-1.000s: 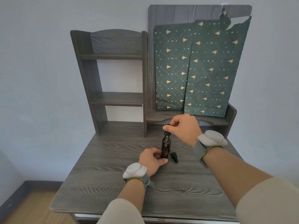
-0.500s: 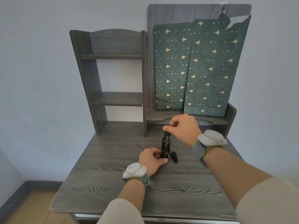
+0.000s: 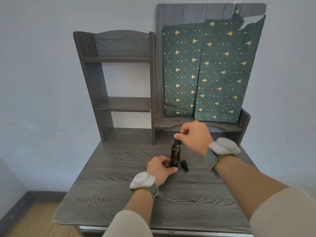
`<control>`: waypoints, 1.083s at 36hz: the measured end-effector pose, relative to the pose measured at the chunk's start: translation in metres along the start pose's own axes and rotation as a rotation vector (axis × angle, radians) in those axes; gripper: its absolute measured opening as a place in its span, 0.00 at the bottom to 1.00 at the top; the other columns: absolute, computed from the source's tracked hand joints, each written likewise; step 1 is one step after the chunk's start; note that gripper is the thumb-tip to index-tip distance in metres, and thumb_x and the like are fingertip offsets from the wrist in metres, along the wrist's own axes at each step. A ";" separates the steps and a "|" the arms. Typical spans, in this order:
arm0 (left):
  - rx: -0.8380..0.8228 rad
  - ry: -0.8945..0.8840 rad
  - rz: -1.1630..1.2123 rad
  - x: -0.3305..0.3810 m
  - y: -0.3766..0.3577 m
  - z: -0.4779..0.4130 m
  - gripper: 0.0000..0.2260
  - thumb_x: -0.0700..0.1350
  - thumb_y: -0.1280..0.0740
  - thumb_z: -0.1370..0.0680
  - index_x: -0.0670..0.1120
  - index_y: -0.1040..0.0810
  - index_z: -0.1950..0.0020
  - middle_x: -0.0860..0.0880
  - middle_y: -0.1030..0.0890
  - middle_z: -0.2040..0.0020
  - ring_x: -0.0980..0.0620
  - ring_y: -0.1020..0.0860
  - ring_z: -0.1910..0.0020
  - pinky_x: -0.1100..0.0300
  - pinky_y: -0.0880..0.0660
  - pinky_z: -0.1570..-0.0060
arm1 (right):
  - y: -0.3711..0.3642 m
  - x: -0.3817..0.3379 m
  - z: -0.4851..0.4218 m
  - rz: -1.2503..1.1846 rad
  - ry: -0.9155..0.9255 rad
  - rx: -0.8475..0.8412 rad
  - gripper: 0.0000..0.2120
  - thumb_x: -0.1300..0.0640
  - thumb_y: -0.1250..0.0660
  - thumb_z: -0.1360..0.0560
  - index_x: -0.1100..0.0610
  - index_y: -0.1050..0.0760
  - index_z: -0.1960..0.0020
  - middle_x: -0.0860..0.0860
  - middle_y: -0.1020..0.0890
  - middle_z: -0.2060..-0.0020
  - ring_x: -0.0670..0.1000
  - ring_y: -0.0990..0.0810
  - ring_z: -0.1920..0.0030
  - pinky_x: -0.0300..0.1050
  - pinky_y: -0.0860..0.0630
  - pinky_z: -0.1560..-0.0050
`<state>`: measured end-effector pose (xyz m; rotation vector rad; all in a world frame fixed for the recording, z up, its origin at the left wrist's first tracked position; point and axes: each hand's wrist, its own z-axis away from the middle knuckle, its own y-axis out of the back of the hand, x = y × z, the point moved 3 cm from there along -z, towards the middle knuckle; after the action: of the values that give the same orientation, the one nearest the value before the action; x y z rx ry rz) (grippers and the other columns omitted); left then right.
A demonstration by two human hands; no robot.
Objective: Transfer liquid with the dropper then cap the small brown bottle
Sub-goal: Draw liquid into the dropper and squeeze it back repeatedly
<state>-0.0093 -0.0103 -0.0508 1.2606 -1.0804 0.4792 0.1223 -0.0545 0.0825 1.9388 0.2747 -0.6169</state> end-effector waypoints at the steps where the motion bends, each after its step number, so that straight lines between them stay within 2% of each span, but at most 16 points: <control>1: 0.000 -0.001 -0.002 0.000 0.000 0.000 0.13 0.49 0.24 0.34 0.50 0.18 0.51 0.53 0.23 0.60 0.57 0.28 0.62 0.65 0.30 0.58 | 0.000 0.000 0.000 -0.001 0.000 0.002 0.11 0.49 0.27 0.31 0.55 0.22 0.66 0.51 0.20 0.68 0.53 0.22 0.61 0.42 0.28 0.59; 5: 0.003 -0.002 -0.002 0.000 0.000 0.001 0.13 0.49 0.24 0.34 0.50 0.18 0.51 0.52 0.23 0.60 0.57 0.27 0.62 0.64 0.29 0.57 | 0.001 -0.002 0.001 -0.051 -0.013 -0.013 0.12 0.48 0.26 0.32 0.58 0.18 0.61 0.52 0.17 0.65 0.52 0.20 0.60 0.45 0.23 0.57; 14: -0.001 0.000 -0.024 0.003 0.001 0.001 0.16 0.50 0.23 0.35 0.50 0.18 0.49 0.52 0.23 0.59 0.56 0.27 0.61 0.64 0.30 0.57 | 0.000 0.000 0.000 -0.078 -0.032 -0.043 0.11 0.47 0.27 0.31 0.54 0.16 0.56 0.49 0.16 0.63 0.50 0.19 0.57 0.47 0.21 0.51; 22: -0.017 -0.012 -0.042 0.005 0.002 0.002 0.16 0.45 0.23 0.34 0.48 0.18 0.47 0.52 0.23 0.59 0.57 0.28 0.62 0.65 0.30 0.56 | 0.003 0.001 -0.001 -0.054 -0.034 -0.042 0.09 0.47 0.28 0.31 0.53 0.16 0.59 0.49 0.16 0.65 0.50 0.18 0.59 0.49 0.20 0.52; 29: -0.005 -0.010 -0.040 0.006 0.003 0.003 0.15 0.47 0.24 0.34 0.49 0.18 0.49 0.52 0.23 0.59 0.58 0.28 0.63 0.66 0.31 0.57 | 0.005 0.001 -0.001 -0.060 -0.026 -0.012 0.08 0.48 0.29 0.31 0.52 0.17 0.60 0.47 0.18 0.67 0.50 0.19 0.60 0.49 0.20 0.53; 39: -0.008 0.008 -0.031 0.006 0.003 0.004 0.15 0.48 0.24 0.34 0.49 0.18 0.49 0.53 0.23 0.60 0.57 0.27 0.61 0.65 0.30 0.57 | 0.002 0.003 -0.001 -0.039 -0.021 -0.057 0.08 0.49 0.28 0.31 0.53 0.17 0.61 0.48 0.17 0.66 0.50 0.19 0.60 0.48 0.20 0.54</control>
<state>-0.0110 -0.0146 -0.0444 1.2659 -1.0535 0.4554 0.1260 -0.0548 0.0826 1.8755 0.3139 -0.6480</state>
